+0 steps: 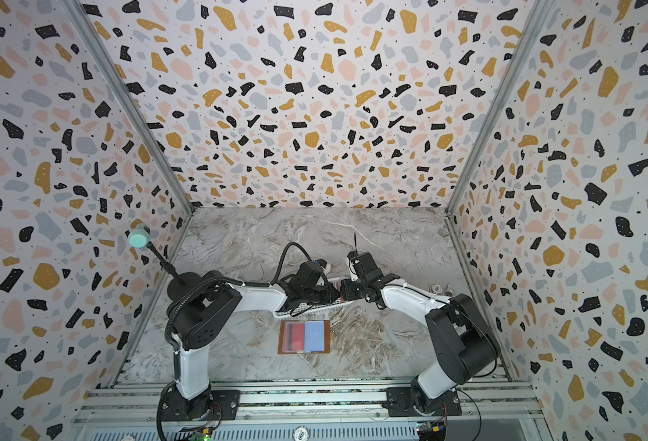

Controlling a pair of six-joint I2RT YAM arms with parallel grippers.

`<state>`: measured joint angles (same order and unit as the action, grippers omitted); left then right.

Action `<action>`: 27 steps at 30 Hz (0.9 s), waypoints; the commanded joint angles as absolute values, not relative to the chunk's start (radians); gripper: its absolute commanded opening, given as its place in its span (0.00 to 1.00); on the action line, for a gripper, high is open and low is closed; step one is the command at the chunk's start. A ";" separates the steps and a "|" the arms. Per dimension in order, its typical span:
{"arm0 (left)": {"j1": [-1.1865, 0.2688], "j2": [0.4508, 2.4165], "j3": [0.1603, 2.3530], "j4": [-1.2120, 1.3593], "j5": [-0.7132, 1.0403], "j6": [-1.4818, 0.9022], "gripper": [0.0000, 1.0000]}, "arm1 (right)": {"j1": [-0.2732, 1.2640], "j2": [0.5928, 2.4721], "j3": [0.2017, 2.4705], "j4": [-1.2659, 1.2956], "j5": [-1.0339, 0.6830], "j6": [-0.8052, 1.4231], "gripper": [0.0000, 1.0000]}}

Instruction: Put the credit cards into the card holder

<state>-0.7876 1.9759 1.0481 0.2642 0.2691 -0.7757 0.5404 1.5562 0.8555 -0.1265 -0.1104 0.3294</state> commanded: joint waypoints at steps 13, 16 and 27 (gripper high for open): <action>-0.793 1.996 1.044 0.258 0.255 -0.807 0.21 | 0.571 1.619 0.929 -0.165 -0.011 0.307 0.57; -0.793 1.994 1.040 0.258 0.256 -0.812 0.21 | 0.571 1.627 0.930 -0.170 0.001 0.306 0.57; -0.792 1.990 1.020 0.261 0.255 -0.830 0.21 | 0.572 1.589 0.927 -0.184 0.050 0.301 0.53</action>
<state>-0.7876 1.9759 1.0443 0.2718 0.2684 -0.8238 0.5709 1.6329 0.8989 -0.1516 0.0067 0.3126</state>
